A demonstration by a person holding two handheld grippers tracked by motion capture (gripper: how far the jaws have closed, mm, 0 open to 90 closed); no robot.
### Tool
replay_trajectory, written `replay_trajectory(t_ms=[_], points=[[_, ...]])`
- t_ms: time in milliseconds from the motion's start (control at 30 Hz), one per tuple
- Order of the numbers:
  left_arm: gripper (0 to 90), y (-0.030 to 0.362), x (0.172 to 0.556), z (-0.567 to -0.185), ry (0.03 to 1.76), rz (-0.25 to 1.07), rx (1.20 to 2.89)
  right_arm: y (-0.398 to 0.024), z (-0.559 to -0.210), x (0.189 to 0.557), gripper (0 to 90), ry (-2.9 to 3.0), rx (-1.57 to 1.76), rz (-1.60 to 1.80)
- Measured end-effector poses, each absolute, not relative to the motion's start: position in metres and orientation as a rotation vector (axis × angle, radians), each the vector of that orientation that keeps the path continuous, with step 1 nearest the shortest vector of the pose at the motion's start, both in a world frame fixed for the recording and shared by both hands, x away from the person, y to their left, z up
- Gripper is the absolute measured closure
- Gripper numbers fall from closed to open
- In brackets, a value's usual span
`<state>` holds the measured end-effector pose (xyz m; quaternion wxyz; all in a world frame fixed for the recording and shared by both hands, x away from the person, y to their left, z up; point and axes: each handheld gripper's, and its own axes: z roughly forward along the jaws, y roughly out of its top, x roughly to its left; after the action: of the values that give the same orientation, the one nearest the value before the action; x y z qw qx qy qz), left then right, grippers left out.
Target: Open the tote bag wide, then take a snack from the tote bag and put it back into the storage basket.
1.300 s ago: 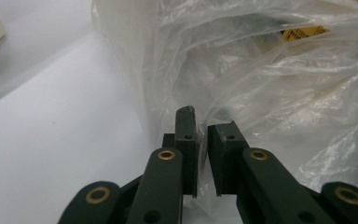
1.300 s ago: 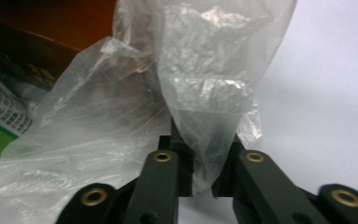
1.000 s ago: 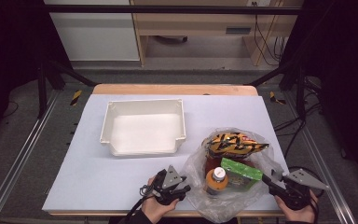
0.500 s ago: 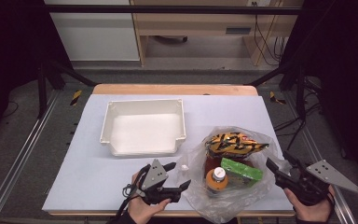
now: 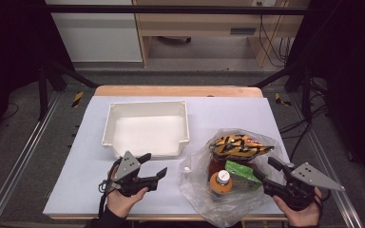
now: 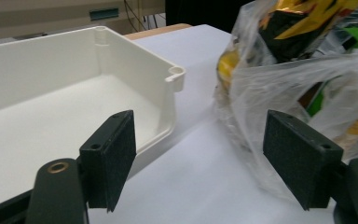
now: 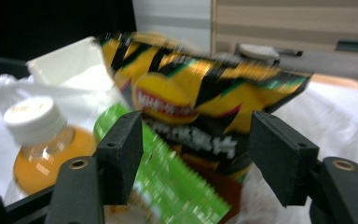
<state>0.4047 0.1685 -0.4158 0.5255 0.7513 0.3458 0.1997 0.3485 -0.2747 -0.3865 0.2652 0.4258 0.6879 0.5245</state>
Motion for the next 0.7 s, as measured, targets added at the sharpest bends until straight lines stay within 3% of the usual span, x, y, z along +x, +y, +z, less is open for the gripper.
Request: replay_trajectory(t_ms=[333, 700], points=[[25.0, 0.196, 0.415, -0.425, 0.912, 0.514, 1.748, -0.276, -0.415, 0.343, 31.1, 1.932, 1.179, 1.411], [25.0, 0.210, 0.417, -0.429, 0.961, 0.516, 1.725, -0.266, -0.428, 0.348, 51.7, 2.038, 1.165, 1.363]])
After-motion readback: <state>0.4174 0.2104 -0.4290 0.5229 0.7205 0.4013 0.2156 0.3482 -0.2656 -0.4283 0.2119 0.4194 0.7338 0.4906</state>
